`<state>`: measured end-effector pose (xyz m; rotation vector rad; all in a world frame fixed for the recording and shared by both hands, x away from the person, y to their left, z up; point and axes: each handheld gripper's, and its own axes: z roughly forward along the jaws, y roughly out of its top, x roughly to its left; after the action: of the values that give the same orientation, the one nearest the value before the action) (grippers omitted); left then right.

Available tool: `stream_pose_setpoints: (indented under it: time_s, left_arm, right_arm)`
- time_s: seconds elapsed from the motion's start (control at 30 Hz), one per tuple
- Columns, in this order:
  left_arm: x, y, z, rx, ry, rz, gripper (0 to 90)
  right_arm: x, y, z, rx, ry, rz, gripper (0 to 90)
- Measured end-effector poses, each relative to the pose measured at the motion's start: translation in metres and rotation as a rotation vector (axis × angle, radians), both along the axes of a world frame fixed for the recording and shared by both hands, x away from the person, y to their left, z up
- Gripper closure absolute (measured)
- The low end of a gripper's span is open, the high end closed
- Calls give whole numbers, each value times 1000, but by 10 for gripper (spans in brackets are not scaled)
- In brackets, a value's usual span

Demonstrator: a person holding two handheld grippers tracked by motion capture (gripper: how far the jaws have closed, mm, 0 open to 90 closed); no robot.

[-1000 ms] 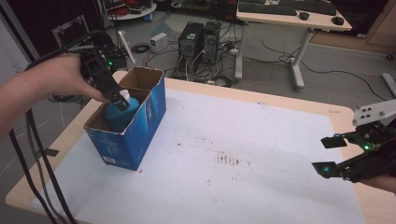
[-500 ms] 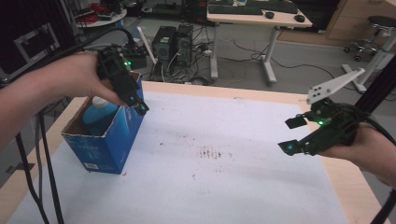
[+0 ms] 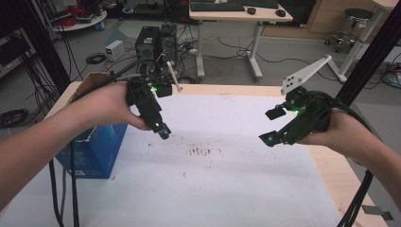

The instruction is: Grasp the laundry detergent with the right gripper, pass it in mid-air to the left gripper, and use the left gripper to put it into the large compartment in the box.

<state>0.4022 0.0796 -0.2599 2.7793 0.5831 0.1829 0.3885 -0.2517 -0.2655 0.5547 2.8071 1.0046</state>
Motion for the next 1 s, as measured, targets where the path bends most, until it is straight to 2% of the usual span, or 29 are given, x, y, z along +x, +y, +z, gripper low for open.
stream_pose_setpoints:
  time_s: [0.07, 0.23, 0.7, 1.0]
  left_arm:
    - [1, -5, -7, -16, 9, 1, 216]
    - [3, -7, -11, -26, 8, 10, 217]
    - [7, -5, -16, -6, 27, 14, 216]
    - [9, -4, -17, -13, 35, 16, 216]
  right_arm:
    - [1, 2, 0, -1, 3, -5, 165]
    - [4, 3, -1, -6, 10, 5, 165]
    - [12, 4, -6, -17, 31, 12, 165]
    - [14, 5, -8, -21, 39, 11, 165]
